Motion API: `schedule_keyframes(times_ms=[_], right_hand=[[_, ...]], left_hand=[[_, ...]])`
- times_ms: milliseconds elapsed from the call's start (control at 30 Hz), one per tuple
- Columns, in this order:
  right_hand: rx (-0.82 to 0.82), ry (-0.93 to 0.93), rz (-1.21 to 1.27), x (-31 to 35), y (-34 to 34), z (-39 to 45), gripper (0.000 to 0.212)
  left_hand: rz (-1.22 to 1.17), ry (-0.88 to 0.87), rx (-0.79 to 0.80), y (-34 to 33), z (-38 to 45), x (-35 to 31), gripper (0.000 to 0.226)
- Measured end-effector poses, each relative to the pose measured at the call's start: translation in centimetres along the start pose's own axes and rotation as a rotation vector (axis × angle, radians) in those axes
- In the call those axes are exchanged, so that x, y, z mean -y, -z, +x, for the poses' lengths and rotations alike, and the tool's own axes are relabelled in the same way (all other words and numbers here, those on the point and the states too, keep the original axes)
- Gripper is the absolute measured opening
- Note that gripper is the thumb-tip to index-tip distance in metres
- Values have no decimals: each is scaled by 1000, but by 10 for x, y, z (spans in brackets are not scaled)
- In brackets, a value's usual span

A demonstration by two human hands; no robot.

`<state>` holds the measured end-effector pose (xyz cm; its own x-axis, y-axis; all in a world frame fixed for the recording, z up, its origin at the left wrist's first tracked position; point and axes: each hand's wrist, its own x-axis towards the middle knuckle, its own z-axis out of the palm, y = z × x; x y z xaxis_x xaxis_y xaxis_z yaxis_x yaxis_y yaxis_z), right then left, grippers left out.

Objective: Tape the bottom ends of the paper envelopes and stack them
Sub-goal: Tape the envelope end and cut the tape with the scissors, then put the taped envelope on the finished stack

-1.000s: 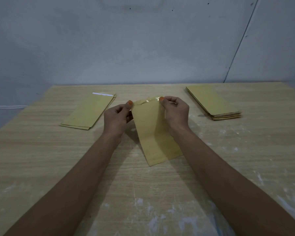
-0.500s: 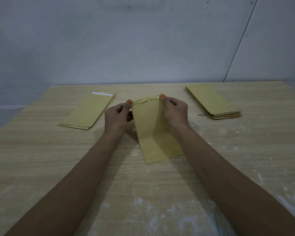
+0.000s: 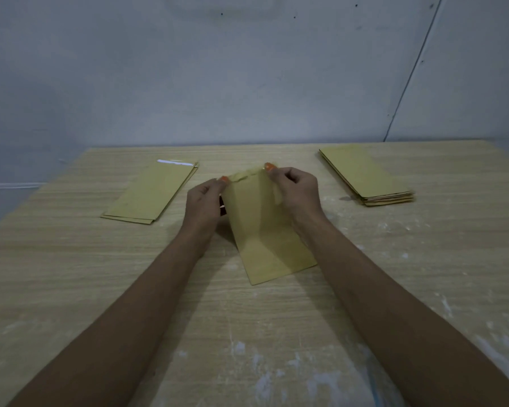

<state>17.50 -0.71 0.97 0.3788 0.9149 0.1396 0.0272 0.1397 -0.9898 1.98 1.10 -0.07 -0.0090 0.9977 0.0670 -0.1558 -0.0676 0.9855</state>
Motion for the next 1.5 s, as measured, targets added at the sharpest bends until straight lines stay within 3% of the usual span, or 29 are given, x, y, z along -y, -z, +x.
schedule_keyframes(times_ms=[67,200,367,500,633,833,967,1133,1300,1500], right_hand=[[15,45,-33,-2,-1,-1,26],[28,57,-67,-4,-4,-2,23],[28,11,-57,-4,-6,-3,21],[5,-11,-85,-5,-8,-4,24],[-18,24,-101,-7,-10,-4,27],[-81,152,-201,-5,-1,-2,16],[-89,315,-442,-8,4,-4,50],[78,369,-898,-6,21,-23,84],[22,420,-1068,-3,55,-20,87],[-207,357,-1134,0,97,-4,96]], left_hand=[[-30,41,-11,-1,-2,-3,29],[95,-33,57,3,-5,1,39],[125,-71,77,5,-5,1,29],[142,-96,68,5,-4,5,42],[105,-38,85,2,-3,7,24],[31,41,94,-4,-4,7,26],[-37,54,81,-10,-1,3,21],[-155,100,-2,-33,9,-12,16],[-202,145,-12,-69,16,-17,17],[-202,121,131,-115,12,-15,36]])
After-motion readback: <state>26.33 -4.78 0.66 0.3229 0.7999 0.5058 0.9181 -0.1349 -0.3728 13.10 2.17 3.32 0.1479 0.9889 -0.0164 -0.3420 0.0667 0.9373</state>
